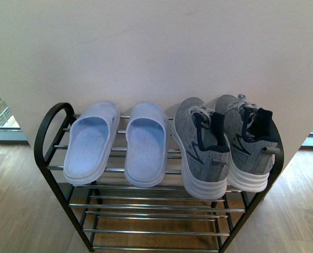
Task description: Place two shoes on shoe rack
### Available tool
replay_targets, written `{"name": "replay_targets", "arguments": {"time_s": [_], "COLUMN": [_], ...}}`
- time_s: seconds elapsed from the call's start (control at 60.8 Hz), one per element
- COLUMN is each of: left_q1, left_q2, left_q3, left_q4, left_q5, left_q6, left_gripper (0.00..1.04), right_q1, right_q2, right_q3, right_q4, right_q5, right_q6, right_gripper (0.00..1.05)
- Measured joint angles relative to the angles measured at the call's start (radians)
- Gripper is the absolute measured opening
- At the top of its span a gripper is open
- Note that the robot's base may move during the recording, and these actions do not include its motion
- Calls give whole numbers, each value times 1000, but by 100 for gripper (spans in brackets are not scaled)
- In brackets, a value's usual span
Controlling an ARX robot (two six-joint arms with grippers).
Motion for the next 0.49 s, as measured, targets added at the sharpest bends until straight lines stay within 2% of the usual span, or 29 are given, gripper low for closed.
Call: {"name": "replay_targets", "arguments": {"time_s": [0.115, 0.411, 0.493], "left_q1": [0, 0, 0], "left_q2": [-34, -101, -204], "left_q3": [0, 0, 0], "left_q4": [-35, -104, -242], "left_q5": [0, 0, 1], "left_q6": [0, -2, -2], "left_gripper": [1, 1, 1], "right_q1": [0, 0, 0], "right_q2": [0, 0, 0], "right_q3": [0, 0, 0], "right_q4": [0, 0, 0], "right_q5": [0, 0, 0], "right_q6": [0, 0, 0], "right_gripper": [95, 95, 95]}}
